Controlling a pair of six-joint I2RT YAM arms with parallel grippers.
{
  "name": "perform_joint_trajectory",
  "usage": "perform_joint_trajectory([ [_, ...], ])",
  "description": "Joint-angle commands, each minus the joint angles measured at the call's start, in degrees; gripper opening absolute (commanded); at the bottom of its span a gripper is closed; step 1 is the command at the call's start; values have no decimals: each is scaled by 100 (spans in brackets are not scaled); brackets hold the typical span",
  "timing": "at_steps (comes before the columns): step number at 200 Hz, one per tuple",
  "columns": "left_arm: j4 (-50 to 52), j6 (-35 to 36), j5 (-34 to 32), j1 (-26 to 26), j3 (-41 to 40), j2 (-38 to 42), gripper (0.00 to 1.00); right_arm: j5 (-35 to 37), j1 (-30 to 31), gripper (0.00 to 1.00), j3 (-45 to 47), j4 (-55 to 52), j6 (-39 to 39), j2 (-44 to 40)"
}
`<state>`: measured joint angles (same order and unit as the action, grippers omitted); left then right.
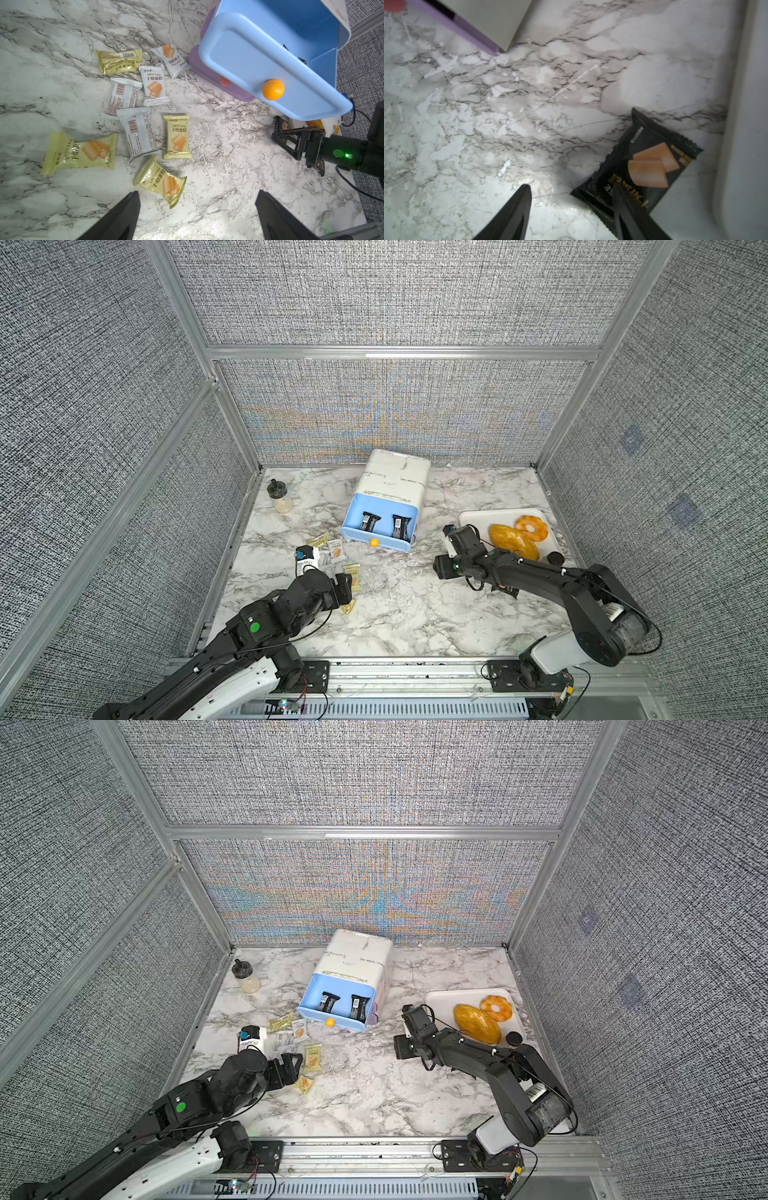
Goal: Place the cookies into the drawer by color
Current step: Pick up the cookie at the center of the board.
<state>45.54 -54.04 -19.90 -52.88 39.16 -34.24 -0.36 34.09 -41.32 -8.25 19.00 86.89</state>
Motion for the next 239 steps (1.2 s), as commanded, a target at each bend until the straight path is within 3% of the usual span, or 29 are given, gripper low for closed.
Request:
perform_joint_trajectory([
  [1, -51, -36, -146, 1, -11, -30, 93, -27, 379, 66, 154, -702, 338, -140],
  [48, -218, -55, -146, -9, -112, -100, 94, 521, 652, 69, 152, -1138, 713, -1145],
  [56, -253, -58, -146, -3, -114, -134, 94, 707, 651, 74, 130, -1184, 764, -1261],
  [70, -312, -45, -137, 2, -117, -184, 94, 1050, 634, 93, 107, -1269, 868, -1325],
  [80, -348, -40, -137, -3, -124, -219, 94, 1252, 609, 99, 109, -1309, 966, -1286],
  [120, -400, -141, -260, 1, -303, -281, 99, 1442, 537, 99, 151, -1074, 1262, -856],
  [147, -493, -203, -217, 6, -506, -330, 99, 1152, 539, 99, 140, -736, 1247, -503],
  [193, -560, -288, -172, 6, -748, -236, 99, 1003, 543, 86, 118, -646, 1249, 20],
  [213, -565, -326, -197, 6, -837, -130, 99, 1088, 546, 69, 225, -652, 1271, 54],
  [239, -565, -370, -221, 6, -899, -48, 99, 1189, 543, 57, 345, -685, 1260, -21],
])
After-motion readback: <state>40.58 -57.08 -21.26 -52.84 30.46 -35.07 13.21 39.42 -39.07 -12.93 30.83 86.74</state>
